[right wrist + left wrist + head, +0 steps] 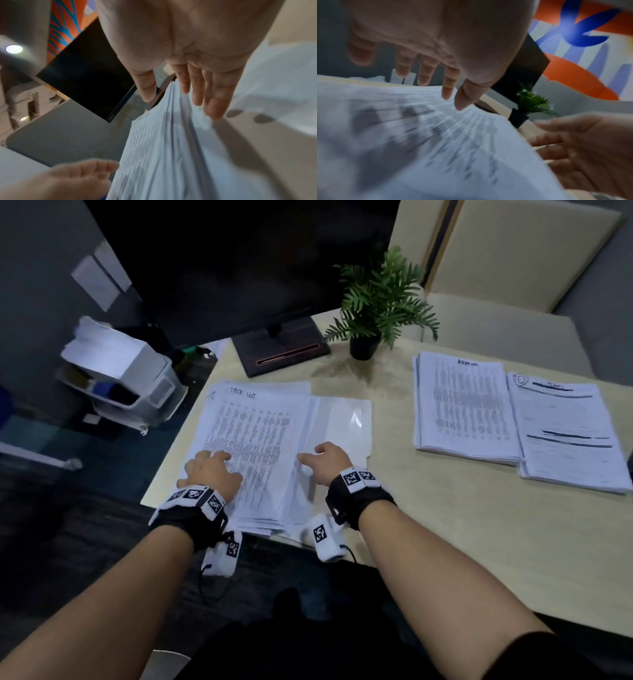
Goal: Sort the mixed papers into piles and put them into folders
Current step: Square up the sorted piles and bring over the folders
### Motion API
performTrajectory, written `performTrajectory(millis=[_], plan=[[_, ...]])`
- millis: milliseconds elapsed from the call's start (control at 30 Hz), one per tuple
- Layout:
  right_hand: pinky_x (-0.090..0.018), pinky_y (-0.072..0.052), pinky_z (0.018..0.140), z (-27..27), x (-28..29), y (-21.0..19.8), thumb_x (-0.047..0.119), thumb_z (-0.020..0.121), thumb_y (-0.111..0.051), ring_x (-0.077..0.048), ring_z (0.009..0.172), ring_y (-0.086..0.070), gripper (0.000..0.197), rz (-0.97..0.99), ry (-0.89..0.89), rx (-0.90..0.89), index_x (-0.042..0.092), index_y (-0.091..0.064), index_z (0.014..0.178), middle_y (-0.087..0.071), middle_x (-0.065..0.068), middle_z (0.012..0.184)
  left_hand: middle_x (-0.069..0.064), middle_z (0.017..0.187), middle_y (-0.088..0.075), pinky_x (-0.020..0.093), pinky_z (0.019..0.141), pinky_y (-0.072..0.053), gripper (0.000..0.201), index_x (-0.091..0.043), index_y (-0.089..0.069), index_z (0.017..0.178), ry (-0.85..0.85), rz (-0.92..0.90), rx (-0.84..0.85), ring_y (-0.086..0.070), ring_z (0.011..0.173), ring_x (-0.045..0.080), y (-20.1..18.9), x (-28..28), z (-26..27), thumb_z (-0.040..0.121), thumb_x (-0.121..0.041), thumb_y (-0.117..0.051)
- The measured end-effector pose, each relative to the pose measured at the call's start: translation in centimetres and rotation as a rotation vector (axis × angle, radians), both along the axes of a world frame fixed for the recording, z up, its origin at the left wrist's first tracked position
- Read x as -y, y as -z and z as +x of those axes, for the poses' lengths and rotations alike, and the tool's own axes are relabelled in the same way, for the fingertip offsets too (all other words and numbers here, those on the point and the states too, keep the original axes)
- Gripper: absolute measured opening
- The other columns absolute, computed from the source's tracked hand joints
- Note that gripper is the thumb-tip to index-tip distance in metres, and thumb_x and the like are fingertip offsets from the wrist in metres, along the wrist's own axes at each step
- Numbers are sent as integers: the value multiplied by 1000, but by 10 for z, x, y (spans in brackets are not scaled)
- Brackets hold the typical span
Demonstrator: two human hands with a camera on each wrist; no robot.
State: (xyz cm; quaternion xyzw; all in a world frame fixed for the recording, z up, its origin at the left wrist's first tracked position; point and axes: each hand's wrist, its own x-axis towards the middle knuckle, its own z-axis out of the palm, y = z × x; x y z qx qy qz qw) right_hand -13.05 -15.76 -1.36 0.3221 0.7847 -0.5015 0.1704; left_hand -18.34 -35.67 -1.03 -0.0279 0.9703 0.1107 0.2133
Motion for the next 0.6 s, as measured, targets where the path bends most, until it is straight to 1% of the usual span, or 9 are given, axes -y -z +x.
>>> performTrajectory(millis=[67, 133, 233, 267, 333, 400, 433, 500, 600], plan=[[-30, -43, 93, -5, 14, 5, 44, 89, -63, -29, 119, -53, 68, -27, 30, 36, 2, -41, 139, -52, -12, 136, 3, 153, -23, 57, 107, -23, 53, -32, -45, 136, -23, -24, 30, -17, 140, 28, 12, 16, 2, 85, -28, -58], [-28, -42, 83, -9, 24, 9, 45, 89, -63, -29, 110, -57, 69, -35, 79, 69, 1, -42, 137, -57, -11, 125, 2, 156, -15, 59, 107, -22, 57, -36, -42, 136, -21, -19, 62, -8, 143, 28, 23, 25, 4, 82, -26, -59], [-28, -41, 79, -16, 36, 14, 44, 87, -65, -32, 112, -58, 65, 6, 139, 101, 1, -45, 132, -58, -14, 126, 4, 156, -14, 55, 109, -27, 58, -34, -41, 137, 24, 29, 121, -12, 141, 34, 33, 33, 3, 83, -26, -56], [-28, -42, 77, -18, 39, 13, 43, 87, -66, -31, 106, -60, 59, 2, 149, 106, 2, -50, 126, -61, -13, 118, 4, 157, -15, 53, 109, -29, 58, -34, -39, 138, 42, 44, 131, -15, 140, 35, 36, 35, 4, 83, -27, -55], [-28, -45, 72, -24, 43, 12, 43, 86, -65, -28, 83, -62, 42, -33, 162, 143, 6, -59, 104, -64, -8, 89, 3, 156, -17, 53, 108, -31, 59, -37, -38, 138, 68, 47, 134, -18, 139, 36, 41, 39, 4, 82, -29, -55], [-30, -50, 77, -30, 45, 10, 43, 86, -64, -27, 77, -62, 35, -79, 166, 182, 9, -56, 89, -61, -6, 78, 2, 157, -17, 53, 108, -31, 59, -39, -36, 138, 88, 43, 131, -19, 139, 36, 43, 40, 4, 83, -33, -55], [-33, -51, 83, -34, 46, 10, 41, 86, -65, -29, 84, -64, 33, -103, 178, 187, 10, -55, 91, -63, -6, 83, 2, 157, -16, 52, 109, -31, 59, -40, -35, 139, 97, 40, 130, -19, 140, 36, 43, 41, 3, 84, -34, -55], [-34, -50, 90, -40, 47, 14, 32, 86, -69, -31, 101, -63, 35, -161, 220, 152, 8, -54, 107, -62, -7, 102, 2, 158, -14, 51, 110, -29, 60, -40, -33, 140, 112, 38, 141, -18, 141, 36, 43, 43, 2, 85, -36, -55], [-40, -49, 97, -43, 55, 17, 20, 83, -72, -31, 110, -61, 53, -208, 264, 64, 3, -49, 128, -61, -11, 124, 2, 158, -15, 50, 111, -28, 61, -40, -34, 140, 109, 58, 147, -17, 141, 36, 43, 46, 1, 83, -35, -56]])
